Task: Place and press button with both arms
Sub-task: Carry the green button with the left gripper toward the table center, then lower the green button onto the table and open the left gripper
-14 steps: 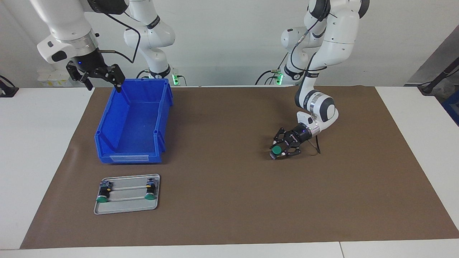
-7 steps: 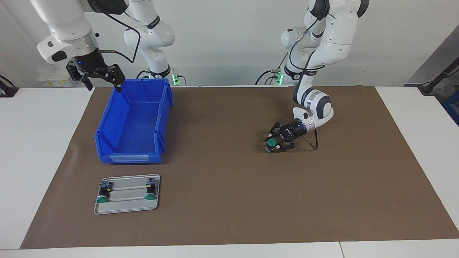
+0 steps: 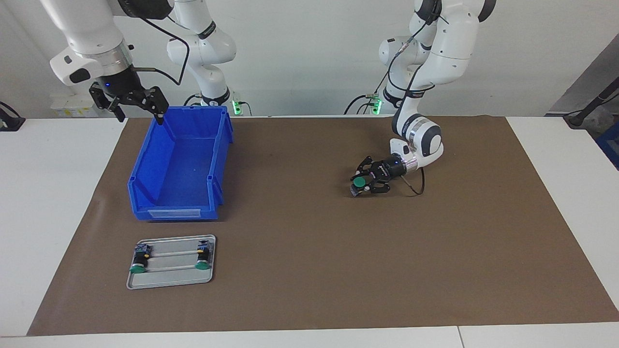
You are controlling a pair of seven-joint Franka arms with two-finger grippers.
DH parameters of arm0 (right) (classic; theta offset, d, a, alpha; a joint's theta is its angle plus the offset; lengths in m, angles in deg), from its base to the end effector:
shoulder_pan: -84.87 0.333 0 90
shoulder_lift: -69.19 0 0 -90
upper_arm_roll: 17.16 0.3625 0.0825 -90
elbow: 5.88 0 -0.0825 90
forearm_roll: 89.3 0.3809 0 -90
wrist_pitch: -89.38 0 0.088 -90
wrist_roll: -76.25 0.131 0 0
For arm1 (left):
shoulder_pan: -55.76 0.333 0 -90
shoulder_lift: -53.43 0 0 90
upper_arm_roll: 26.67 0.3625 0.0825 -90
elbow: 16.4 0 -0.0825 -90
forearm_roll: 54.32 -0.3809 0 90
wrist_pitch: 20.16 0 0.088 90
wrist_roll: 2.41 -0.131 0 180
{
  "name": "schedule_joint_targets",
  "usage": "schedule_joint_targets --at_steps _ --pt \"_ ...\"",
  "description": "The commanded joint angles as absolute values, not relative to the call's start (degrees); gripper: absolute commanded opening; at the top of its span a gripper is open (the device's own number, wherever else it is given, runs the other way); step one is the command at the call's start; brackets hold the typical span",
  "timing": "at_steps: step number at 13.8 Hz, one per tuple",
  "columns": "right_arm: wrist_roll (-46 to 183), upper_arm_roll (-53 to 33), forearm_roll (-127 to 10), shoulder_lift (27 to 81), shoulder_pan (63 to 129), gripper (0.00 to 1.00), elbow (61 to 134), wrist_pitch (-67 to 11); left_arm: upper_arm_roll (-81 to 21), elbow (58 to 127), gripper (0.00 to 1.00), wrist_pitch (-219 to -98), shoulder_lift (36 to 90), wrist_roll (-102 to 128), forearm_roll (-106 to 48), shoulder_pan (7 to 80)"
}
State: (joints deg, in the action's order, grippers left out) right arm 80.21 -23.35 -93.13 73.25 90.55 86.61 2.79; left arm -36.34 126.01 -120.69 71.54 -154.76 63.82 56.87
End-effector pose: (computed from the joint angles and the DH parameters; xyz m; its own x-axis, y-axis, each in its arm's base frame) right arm 0.5189 -0.0161 0.6596 0.9963 -0.0813 -0.0283 -0.0794 -0.9950 0.0613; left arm 0.4638 -0.1713 0.2413 0.1795 0.1031 0.9783 -0.9110 -0.3579 0.2049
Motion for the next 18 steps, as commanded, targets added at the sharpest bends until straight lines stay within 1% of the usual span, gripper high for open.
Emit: schedule_joint_targets --at_steps 1,6,10,13,14,15,16,18 --pt "79.41 -23.05 -92.99 74.55 90.23 1.00 87.99 2.19 -35.64 129.23 0.12 -119.39 69.16 -156.65 64.95 55.77" --pt "79.41 -23.05 -92.99 74.55 90.23 1.00 87.99 2.28 -35.64 129.23 0.13 -121.93 69.25 -156.65 64.95 54.10" --pt "79.41 -23.05 -92.99 74.55 90.23 1.00 87.99 2.19 -35.55 129.32 0.24 -123.17 69.33 -156.74 64.42 53.57" --pt "79.41 -23.05 -92.99 74.55 90.23 1.00 87.99 2.19 -35.55 129.41 0.28 -123.61 69.33 -156.74 64.07 53.57" --pt "79.41 -23.05 -92.99 74.55 90.23 1.00 87.99 2.19 -35.55 129.41 0.33 -123.70 69.33 -156.74 63.90 53.57" --pt "79.41 -23.05 -92.99 74.55 90.23 1.00 87.99 2.19 -35.55 129.41 0.40 -123.96 69.42 -156.74 63.55 53.57" --pt "79.41 -23.05 -92.99 74.55 90.23 1.00 87.99 2.28 -35.46 129.32 0.43 -124.22 69.42 -156.74 62.50 54.09" --pt "79.41 -23.05 -92.99 74.55 90.23 1.00 87.99 2.19 -35.46 128.97 0.43 -124.40 69.51 -156.74 59.51 55.05"
